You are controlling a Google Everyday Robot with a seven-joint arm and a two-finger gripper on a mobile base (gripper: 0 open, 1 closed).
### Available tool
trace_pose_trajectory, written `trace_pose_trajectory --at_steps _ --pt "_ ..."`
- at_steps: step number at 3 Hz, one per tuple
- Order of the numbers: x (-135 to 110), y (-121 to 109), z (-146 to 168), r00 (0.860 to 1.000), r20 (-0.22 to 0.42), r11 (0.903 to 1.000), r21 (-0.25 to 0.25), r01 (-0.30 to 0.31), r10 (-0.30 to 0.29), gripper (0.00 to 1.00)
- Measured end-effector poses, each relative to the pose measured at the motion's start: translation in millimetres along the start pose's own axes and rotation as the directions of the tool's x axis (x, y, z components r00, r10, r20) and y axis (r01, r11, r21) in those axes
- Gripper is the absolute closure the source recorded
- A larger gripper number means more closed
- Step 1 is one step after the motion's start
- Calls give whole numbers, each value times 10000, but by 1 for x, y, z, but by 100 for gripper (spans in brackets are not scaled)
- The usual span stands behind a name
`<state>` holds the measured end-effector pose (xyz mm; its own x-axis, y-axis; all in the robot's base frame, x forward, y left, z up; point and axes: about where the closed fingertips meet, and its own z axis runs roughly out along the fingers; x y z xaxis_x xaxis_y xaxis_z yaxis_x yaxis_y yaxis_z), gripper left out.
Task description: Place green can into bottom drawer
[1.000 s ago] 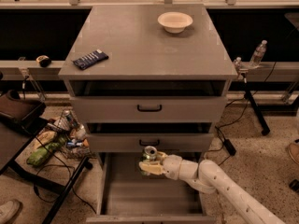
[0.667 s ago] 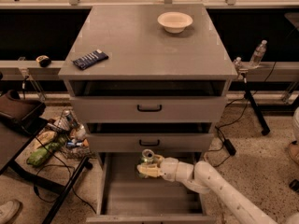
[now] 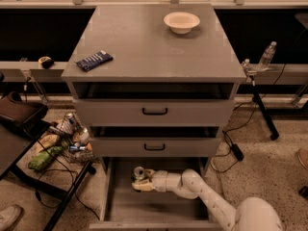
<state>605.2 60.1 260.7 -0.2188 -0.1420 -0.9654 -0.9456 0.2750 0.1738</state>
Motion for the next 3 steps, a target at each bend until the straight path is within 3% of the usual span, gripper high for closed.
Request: trace_pose_trajectory --at_steps 1,2,3 --pt "54 -30 23 9982 -167 9977 335 588 -583 100" --pt "82 -37 33 9964 -221 9939 719 832 -818 100" --pt "85 -39 31 9961 -246 9933 771 860 -843 73"
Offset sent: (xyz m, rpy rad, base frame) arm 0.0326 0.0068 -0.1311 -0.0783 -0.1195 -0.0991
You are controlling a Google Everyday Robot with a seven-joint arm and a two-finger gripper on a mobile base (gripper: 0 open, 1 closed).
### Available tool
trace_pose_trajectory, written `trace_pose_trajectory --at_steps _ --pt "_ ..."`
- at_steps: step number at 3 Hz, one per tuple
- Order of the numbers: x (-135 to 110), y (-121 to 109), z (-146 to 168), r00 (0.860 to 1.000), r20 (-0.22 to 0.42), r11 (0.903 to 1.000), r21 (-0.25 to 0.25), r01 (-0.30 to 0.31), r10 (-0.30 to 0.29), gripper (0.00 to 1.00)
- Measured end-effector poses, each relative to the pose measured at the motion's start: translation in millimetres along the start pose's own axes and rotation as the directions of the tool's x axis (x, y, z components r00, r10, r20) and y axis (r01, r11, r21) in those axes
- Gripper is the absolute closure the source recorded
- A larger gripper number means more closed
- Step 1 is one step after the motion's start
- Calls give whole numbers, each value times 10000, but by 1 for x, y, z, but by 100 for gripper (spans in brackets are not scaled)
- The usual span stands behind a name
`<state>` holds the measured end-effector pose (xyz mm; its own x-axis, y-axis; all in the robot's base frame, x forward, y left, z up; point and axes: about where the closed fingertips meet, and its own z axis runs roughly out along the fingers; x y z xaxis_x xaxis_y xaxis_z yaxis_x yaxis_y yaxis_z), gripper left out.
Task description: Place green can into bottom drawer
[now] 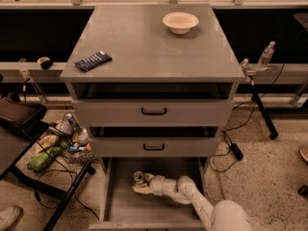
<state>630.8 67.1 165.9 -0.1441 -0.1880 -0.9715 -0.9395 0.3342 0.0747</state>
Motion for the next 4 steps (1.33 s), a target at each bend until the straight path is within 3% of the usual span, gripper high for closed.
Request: trace_pose_trajectory --at_steps 3,4 --pt "0 0 0 10000 0 10000 -1 0 0 3" --pt "0 0 0 10000 -1 10000 -6 -1 1 0"
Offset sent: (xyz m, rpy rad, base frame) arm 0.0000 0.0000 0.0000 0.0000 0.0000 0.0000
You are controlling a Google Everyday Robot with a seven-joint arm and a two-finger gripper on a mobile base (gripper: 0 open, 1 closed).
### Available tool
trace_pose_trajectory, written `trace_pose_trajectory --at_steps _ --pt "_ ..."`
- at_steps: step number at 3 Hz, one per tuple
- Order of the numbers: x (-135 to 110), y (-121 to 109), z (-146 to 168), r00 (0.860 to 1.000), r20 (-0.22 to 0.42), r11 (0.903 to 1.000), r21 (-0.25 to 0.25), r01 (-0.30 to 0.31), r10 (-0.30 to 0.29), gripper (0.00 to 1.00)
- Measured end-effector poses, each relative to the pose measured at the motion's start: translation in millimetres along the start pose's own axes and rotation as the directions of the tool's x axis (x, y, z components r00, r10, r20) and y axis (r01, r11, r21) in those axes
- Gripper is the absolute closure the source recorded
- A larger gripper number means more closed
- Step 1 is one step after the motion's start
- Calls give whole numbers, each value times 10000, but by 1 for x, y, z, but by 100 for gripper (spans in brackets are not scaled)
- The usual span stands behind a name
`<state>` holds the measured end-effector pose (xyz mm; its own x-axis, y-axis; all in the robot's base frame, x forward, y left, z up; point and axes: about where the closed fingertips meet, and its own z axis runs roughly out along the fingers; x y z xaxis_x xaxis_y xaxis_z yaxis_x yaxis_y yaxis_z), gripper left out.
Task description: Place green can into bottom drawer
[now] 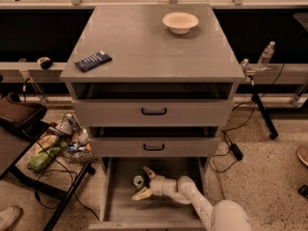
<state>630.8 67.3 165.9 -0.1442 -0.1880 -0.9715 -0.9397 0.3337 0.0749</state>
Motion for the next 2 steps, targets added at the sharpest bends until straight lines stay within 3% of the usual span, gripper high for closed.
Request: trace_pose_trajectory --at_steps 1,2 --pt "-1 3 2 10000 -58 9998 -171 -34 33 0" --pt "-15 9 -18 9980 -628 9995 -318 75 -95 0"
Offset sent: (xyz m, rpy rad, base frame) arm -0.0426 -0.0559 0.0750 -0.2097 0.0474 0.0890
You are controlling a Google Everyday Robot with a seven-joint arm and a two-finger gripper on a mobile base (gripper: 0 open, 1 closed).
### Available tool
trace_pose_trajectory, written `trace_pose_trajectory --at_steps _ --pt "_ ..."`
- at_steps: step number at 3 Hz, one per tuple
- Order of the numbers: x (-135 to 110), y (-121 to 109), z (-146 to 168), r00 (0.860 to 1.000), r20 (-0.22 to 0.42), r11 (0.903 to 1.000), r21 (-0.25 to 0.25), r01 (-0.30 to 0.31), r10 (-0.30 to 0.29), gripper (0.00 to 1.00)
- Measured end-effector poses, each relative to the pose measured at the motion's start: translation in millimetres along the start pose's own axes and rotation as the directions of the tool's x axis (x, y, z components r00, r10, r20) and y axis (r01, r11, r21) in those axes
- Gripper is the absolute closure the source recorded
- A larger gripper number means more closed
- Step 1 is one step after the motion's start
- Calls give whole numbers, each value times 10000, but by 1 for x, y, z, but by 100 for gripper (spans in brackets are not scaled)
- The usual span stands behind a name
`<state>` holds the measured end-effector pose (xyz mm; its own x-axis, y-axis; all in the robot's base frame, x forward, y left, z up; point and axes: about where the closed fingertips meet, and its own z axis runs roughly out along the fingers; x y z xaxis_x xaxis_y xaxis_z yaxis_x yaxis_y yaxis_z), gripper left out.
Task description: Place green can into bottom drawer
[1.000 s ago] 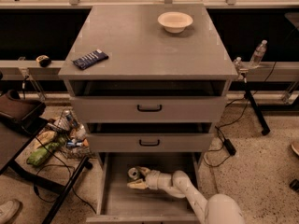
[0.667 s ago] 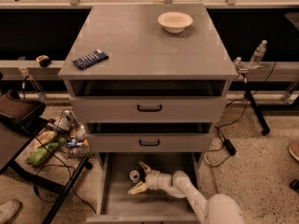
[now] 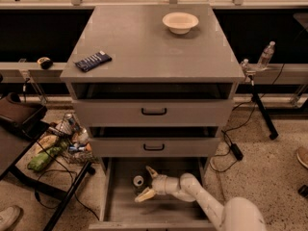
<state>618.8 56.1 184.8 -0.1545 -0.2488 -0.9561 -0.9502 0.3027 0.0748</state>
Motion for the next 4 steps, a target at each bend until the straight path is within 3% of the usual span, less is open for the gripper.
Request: trace_pose_trajectory --at_steps 1,2,3,4 --pt "17 -40 -114 9740 -2265 9903 1325 405 -95 0" --pt "41 -65 -257 8889 -4559 9496 2961 1034 454 0" --pt "21 -74 -327 7976 -5964 9192 3581 1640 900 0" --pt "-34 -94 -339 7329 -6717 8900 3939 2297 1081 0"
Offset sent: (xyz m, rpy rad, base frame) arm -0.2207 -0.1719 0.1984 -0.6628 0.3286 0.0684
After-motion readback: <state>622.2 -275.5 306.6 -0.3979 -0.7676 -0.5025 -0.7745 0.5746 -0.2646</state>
